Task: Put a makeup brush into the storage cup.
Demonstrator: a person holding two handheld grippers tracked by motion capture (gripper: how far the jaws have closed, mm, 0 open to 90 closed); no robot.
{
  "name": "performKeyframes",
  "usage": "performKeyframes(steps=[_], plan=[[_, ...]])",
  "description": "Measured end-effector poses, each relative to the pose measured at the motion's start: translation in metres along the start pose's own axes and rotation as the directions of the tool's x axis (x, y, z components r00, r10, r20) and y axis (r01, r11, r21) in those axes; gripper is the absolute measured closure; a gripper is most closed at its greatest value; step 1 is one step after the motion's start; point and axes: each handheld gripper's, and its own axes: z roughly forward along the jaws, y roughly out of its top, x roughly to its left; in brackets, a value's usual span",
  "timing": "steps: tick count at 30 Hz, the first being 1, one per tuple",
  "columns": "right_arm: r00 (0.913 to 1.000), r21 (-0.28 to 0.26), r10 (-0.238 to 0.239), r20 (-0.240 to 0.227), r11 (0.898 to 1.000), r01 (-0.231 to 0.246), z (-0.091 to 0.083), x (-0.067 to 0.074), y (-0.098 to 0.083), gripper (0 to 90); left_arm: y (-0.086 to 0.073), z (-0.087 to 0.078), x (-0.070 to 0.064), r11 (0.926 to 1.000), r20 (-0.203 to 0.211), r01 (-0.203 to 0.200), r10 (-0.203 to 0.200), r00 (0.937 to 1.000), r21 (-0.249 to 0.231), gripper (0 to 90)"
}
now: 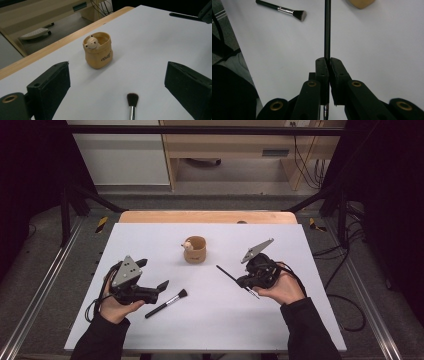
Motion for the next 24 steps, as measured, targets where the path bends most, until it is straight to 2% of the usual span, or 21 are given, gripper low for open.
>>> performKeyframes(steps=[5, 6, 11, 19, 24], plan=[[0.9997, 0.009, -0.014, -0.020, 1.000, 0.014, 0.002, 0.002, 0.002, 85.9, 0.006, 0.005, -0.011, 0.9984, 0.013, -0.051, 0.051, 0.9986, 0.023, 5.7], [0.9996, 0.009, -0.018, -0.024, 1.000, 0.018, 0.003, 0.003, 0.003, 85.9, 0.008, 0.006, -0.013, 0.9969, 0.010, -0.074, 0.074, 0.9972, 0.024, 5.7], [0.9988, 0.013, -0.032, -0.038, 0.999, 0.032, 0.004, 0.007, 0.006, 85.9, 0.013, 0.010, -0.026, 0.9935, 0.035, -0.106, 0.104, 0.9939, 0.042, 5.7], [0.9954, 0.032, -0.066, -0.069, 0.997, 0.068, 0.007, 0.013, 0.009, 85.9, 0.020, 0.018, -0.043, 0.9815, 0.057, -0.180, 0.176, 0.9827, 0.066, 5.9], [0.9934, 0.044, -0.076, -0.085, 0.996, 0.080, 0.009, 0.015, 0.010, 85.9, 0.024, 0.021, -0.050, 0.9694, 0.067, -0.229, 0.224, 0.9723, 0.088, 6.0]])
